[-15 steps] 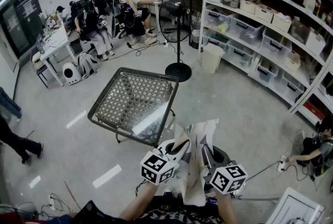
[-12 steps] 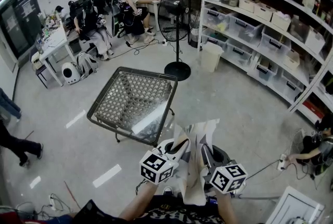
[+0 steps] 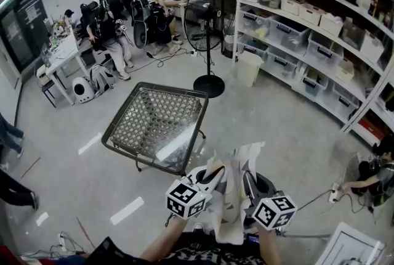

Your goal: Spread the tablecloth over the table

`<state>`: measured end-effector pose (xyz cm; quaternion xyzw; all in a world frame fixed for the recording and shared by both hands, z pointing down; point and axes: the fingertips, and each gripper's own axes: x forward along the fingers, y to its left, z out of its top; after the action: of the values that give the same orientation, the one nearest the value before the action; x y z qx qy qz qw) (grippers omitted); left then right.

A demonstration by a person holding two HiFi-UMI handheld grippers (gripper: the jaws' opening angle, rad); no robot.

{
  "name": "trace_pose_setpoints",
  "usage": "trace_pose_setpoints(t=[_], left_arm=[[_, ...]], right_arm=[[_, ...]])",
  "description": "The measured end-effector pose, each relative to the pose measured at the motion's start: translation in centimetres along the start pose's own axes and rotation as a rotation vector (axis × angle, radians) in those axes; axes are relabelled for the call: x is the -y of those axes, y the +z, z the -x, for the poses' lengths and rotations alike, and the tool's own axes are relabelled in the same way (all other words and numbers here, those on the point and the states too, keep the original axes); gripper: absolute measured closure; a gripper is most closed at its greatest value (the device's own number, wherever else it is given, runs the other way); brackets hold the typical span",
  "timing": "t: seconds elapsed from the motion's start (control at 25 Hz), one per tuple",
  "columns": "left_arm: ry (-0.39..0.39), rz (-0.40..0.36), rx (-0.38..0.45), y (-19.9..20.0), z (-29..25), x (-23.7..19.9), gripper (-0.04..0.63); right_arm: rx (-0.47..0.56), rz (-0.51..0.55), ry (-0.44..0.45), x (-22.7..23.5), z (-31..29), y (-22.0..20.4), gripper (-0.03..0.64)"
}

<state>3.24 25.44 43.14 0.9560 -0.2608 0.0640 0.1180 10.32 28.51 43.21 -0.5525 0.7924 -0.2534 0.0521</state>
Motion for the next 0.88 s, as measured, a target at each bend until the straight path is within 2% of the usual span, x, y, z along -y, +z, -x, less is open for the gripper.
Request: trace_pose_setpoints(t=[0.44, 0.88], left_arm=[[-0.014, -0.021, -0.023, 0.4, -3.9, 1.1, 0.575], [0.053, 0.003, -0.010, -0.4, -5.5, 1.6, 0.574]], right_arm=[[0.029, -0.048, -0.031, 4.7, 1.1, 2.0, 0.600], [0.018, -0.011, 0.016, 7.3, 1.5, 3.2, 0.600]])
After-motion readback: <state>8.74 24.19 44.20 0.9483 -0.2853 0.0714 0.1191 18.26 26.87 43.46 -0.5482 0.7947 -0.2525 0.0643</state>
